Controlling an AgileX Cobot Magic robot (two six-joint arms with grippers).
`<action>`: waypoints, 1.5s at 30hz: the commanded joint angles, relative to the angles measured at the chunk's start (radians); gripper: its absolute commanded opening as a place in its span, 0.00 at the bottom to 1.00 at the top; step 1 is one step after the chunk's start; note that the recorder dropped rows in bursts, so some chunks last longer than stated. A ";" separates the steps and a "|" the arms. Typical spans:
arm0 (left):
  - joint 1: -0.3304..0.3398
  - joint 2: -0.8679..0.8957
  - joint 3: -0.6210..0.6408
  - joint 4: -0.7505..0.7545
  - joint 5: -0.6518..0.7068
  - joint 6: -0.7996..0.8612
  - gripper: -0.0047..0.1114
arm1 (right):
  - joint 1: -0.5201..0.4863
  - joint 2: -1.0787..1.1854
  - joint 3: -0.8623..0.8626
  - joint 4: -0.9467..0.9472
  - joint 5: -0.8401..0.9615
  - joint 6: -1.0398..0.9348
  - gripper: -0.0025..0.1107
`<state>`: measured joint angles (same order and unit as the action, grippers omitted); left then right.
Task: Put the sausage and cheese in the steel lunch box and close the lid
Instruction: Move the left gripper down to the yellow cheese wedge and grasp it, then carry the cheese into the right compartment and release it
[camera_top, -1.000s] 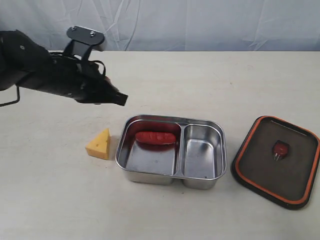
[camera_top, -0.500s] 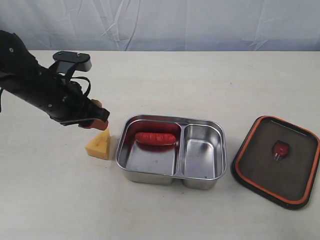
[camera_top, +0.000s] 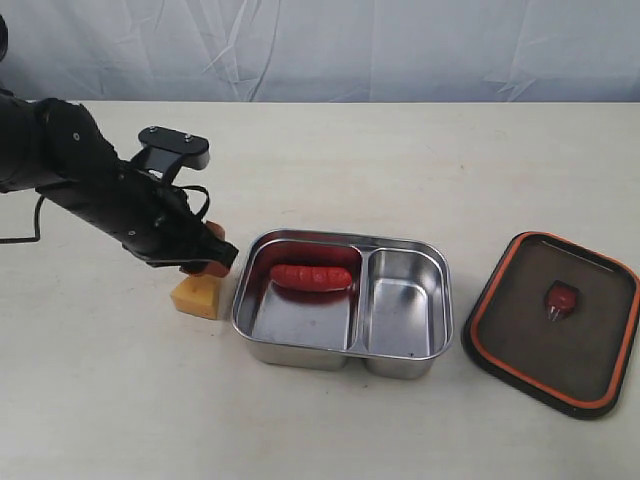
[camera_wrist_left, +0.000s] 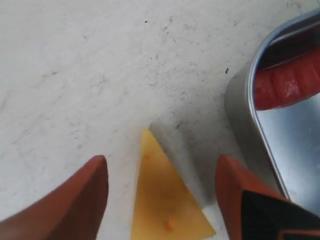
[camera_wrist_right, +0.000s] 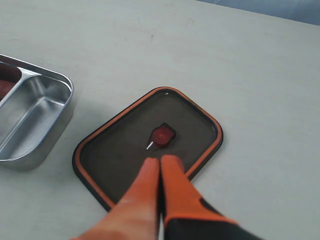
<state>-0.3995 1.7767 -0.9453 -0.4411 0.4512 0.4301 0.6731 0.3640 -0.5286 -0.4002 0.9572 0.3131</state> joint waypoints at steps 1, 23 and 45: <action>-0.022 0.038 -0.002 -0.009 -0.036 -0.003 0.54 | -0.003 -0.004 0.004 -0.011 -0.002 0.001 0.01; -0.022 0.077 -0.002 0.084 0.033 -0.008 0.04 | -0.003 -0.004 0.004 -0.013 -0.002 0.003 0.01; -0.089 -0.223 -0.002 0.066 -0.041 0.013 0.04 | -0.003 -0.004 0.004 -0.013 -0.002 0.005 0.01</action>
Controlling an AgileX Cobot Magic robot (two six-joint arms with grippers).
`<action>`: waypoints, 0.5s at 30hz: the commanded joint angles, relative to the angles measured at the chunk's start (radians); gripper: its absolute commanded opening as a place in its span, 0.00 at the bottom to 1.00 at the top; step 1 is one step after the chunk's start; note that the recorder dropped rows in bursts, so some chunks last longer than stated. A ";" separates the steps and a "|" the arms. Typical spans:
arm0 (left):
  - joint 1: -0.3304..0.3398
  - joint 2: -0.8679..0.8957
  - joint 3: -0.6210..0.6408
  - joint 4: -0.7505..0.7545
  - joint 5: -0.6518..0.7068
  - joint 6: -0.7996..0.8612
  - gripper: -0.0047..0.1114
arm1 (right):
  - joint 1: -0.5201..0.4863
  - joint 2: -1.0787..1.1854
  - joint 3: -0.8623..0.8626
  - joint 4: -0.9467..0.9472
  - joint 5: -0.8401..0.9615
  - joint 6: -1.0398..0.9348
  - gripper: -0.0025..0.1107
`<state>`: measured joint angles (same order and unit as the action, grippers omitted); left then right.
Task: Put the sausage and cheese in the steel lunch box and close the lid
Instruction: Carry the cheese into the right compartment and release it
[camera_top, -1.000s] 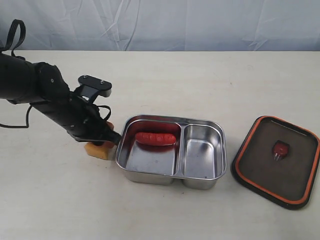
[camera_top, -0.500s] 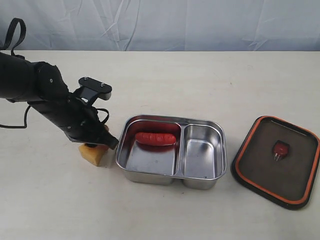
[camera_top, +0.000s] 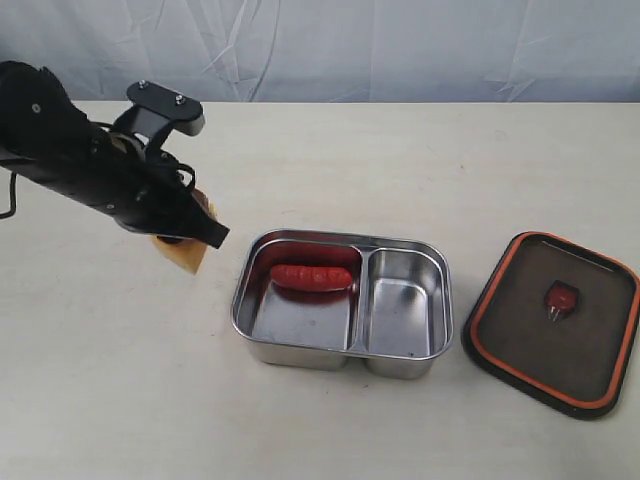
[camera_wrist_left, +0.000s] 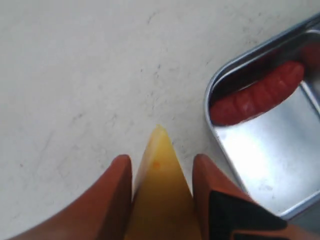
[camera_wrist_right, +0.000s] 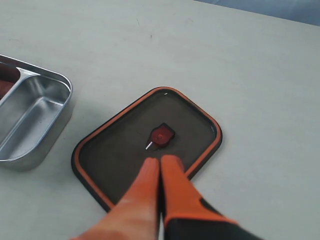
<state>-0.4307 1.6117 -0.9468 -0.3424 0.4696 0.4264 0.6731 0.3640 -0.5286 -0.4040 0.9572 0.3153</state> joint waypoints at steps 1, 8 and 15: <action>-0.084 -0.067 -0.001 -0.058 -0.081 0.046 0.04 | -0.003 -0.004 0.004 -0.009 -0.002 0.003 0.01; -0.339 -0.047 -0.078 -0.256 -0.188 0.254 0.04 | -0.003 -0.004 0.004 -0.009 -0.002 0.003 0.01; -0.415 0.101 -0.173 -0.295 -0.178 0.276 0.04 | -0.003 -0.004 0.004 -0.009 -0.002 0.003 0.01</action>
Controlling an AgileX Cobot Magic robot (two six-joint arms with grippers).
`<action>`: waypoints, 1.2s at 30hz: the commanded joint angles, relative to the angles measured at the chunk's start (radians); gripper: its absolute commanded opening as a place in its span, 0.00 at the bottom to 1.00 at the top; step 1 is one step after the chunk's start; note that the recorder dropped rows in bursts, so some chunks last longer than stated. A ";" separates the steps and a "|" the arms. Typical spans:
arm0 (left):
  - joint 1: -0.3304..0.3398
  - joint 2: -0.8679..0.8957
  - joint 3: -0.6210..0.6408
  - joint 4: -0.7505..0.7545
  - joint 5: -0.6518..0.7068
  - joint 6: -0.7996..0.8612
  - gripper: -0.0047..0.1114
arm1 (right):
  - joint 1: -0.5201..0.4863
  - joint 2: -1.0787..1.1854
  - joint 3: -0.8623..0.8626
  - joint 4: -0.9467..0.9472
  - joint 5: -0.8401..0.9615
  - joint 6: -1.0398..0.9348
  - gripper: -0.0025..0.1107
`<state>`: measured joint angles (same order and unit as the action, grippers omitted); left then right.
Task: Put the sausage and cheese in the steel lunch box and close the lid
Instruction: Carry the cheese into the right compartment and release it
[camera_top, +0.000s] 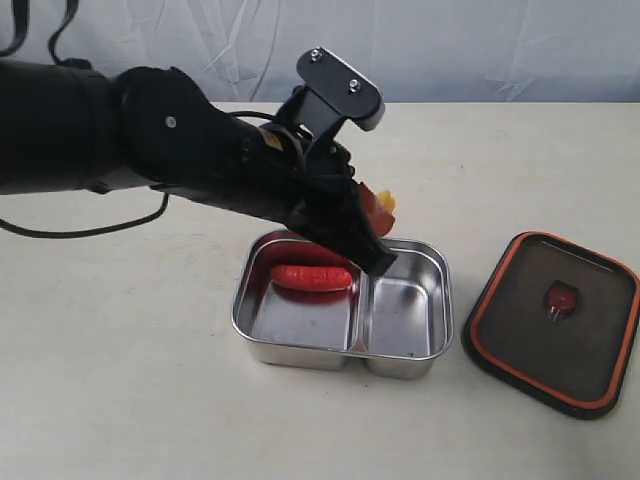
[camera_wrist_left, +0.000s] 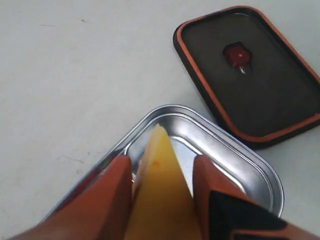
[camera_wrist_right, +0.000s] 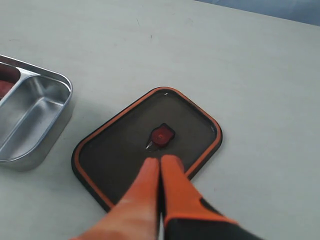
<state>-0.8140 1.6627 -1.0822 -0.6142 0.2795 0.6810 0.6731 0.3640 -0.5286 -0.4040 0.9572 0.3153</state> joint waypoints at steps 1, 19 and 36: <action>-0.048 0.067 -0.050 -0.027 0.012 0.037 0.04 | -0.003 -0.004 0.004 -0.009 -0.002 0.003 0.01; -0.081 0.182 -0.105 -0.068 0.012 0.055 0.44 | -0.003 -0.004 0.004 -0.023 0.002 0.025 0.01; -0.017 0.143 -0.105 0.032 0.147 0.000 0.04 | -0.003 0.237 -0.012 -0.170 0.171 0.317 0.01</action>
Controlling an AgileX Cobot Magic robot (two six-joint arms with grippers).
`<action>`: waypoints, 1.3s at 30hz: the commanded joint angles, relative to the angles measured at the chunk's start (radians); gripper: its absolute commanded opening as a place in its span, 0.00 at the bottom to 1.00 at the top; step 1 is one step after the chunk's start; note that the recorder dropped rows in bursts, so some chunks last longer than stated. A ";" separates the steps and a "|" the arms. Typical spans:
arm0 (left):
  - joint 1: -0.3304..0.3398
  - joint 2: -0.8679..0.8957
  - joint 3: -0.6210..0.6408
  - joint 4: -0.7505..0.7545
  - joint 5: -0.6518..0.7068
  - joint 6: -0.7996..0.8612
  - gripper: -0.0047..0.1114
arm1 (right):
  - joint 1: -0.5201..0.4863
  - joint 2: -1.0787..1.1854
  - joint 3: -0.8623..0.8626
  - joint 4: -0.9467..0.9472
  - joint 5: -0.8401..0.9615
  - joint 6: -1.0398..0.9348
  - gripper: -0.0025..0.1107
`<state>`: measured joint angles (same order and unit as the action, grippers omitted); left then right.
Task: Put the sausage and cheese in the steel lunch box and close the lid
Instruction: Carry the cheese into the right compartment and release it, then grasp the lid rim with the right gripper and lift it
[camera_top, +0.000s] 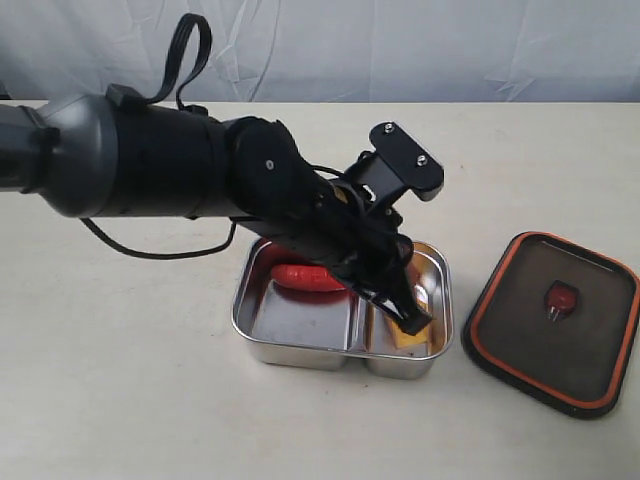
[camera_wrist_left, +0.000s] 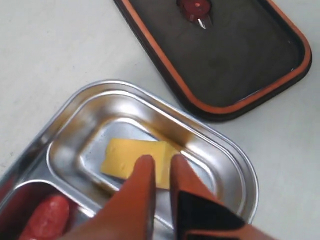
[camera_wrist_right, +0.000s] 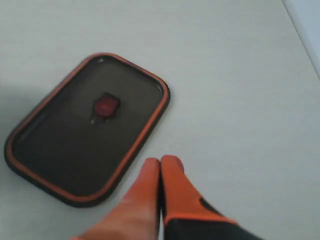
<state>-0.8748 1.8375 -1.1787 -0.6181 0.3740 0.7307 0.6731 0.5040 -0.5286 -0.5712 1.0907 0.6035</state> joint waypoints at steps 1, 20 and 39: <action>0.061 -0.040 -0.008 0.043 0.064 -0.070 0.04 | -0.003 0.131 -0.014 0.004 0.040 0.038 0.01; 0.206 -0.226 -0.007 0.296 0.284 -0.263 0.04 | -0.247 0.712 -0.276 0.357 -0.329 -0.144 0.01; 0.206 -0.226 0.046 0.343 0.255 -0.268 0.04 | -0.643 1.133 -0.471 0.571 -0.101 -0.458 0.37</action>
<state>-0.6754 1.6177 -1.1389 -0.2804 0.6567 0.4702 0.0399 1.6190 -0.9905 -0.0078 0.9974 0.1558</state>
